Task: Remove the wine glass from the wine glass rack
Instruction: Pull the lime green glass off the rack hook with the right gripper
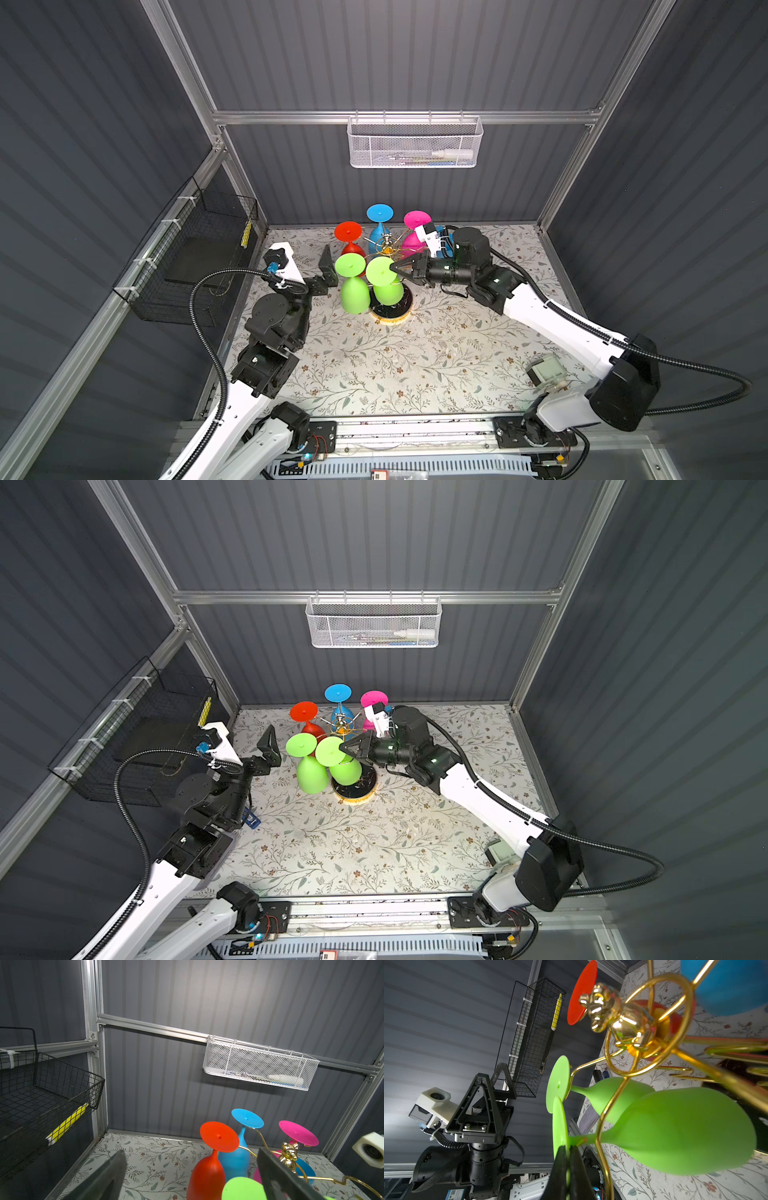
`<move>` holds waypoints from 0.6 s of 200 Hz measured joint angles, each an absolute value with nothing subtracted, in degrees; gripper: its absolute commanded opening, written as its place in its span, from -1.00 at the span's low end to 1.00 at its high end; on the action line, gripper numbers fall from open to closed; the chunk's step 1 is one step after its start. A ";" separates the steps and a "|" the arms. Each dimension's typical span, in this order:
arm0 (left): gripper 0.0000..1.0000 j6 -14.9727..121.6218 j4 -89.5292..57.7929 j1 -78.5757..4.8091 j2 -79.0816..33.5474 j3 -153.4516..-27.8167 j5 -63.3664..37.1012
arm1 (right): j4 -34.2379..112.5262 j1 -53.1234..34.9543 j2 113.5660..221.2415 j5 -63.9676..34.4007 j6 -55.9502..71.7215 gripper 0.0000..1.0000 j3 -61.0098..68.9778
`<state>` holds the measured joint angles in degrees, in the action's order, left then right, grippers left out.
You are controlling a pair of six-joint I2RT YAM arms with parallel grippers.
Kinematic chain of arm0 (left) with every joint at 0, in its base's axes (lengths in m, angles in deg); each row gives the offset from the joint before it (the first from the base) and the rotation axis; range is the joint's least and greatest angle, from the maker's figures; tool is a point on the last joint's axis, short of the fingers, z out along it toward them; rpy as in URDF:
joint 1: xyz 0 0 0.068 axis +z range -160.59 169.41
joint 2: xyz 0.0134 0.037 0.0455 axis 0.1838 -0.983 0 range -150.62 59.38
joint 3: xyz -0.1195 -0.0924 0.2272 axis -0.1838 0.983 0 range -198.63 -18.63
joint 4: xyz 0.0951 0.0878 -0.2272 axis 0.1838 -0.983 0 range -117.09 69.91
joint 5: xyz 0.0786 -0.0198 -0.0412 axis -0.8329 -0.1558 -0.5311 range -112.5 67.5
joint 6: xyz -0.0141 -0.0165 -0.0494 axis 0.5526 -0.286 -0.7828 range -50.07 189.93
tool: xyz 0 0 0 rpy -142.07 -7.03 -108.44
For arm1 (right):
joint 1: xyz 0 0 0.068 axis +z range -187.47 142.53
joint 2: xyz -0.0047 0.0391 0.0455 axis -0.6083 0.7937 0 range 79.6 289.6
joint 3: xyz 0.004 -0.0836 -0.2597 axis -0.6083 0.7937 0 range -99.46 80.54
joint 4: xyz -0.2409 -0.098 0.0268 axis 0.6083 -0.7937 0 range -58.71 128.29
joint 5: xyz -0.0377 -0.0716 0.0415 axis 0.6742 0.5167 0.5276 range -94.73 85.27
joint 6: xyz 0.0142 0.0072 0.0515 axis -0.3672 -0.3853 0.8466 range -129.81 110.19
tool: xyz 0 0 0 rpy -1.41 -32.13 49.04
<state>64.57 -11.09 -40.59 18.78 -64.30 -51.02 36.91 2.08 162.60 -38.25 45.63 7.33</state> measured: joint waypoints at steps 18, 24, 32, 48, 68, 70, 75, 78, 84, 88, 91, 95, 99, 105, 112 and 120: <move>0.99 64.57 -11.09 -40.59 18.78 -64.30 -50.99 | 36.08 2.39 161.73 -38.36 44.64 -1.00 7.35; 0.99 64.57 -11.09 -40.59 18.78 -64.30 -50.99 | 35.88 2.48 161.38 -38.45 44.27 -1.00 7.37; 0.99 64.57 -11.09 -40.59 18.78 -64.30 -50.99 | 35.59 2.56 160.88 -38.62 43.88 -1.00 7.46; 0.99 64.57 -11.09 -40.59 18.78 -64.30 -50.99 | 34.83 2.67 159.68 -39.12 42.94 -1.00 7.90; 0.99 64.57 -11.07 -40.59 18.75 -64.30 -51.02 | 34.00 2.72 158.25 -39.36 41.80 -1.00 8.86; 0.99 64.57 -11.07 -40.59 18.75 -64.30 -51.02 | 33.91 2.72 158.08 -39.36 41.65 -1.00 8.97; 0.99 64.57 -11.07 -40.59 18.75 -64.30 -51.02 | 33.71 2.72 157.80 -39.41 41.39 -1.00 9.23; 0.99 64.57 -11.07 -40.59 18.71 -64.30 -51.02 | 33.56 2.72 157.62 -39.47 41.25 -1.00 9.34; 0.99 64.57 -11.07 -40.59 18.69 -64.30 -51.02 | 33.43 2.72 157.40 -39.56 40.99 -1.00 9.49; 0.99 64.57 -11.07 -40.59 18.62 -64.30 -51.02 | 33.34 2.72 157.29 -39.60 40.82 -1.00 9.58; 0.99 64.57 -11.07 -40.59 18.60 -64.30 -51.02 | 33.37 2.72 157.23 -39.67 40.66 -1.00 9.62; 0.99 64.57 -11.07 -40.59 18.54 -64.30 -51.02 | 33.28 2.72 157.18 -39.76 40.53 -1.00 9.64; 0.99 64.57 -11.07 -40.59 18.49 -64.30 -51.04 | 33.26 2.72 157.10 -39.91 40.42 -1.00 9.67; 0.99 64.57 -11.07 -40.59 18.36 -64.30 -51.04 | 33.15 2.72 156.99 -40.11 40.16 -1.00 9.71; 0.99 64.57 -11.07 -40.59 18.25 -64.30 -51.04 | 32.95 2.72 156.88 -40.35 39.90 -1.00 9.73; 0.99 64.57 -11.07 -40.59 18.14 -64.30 -51.08 | 32.67 2.72 156.70 -40.59 39.46 -1.00 9.75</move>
<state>64.57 -11.07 -40.59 18.14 -64.30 -51.08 32.67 2.72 156.70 -40.59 39.46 9.75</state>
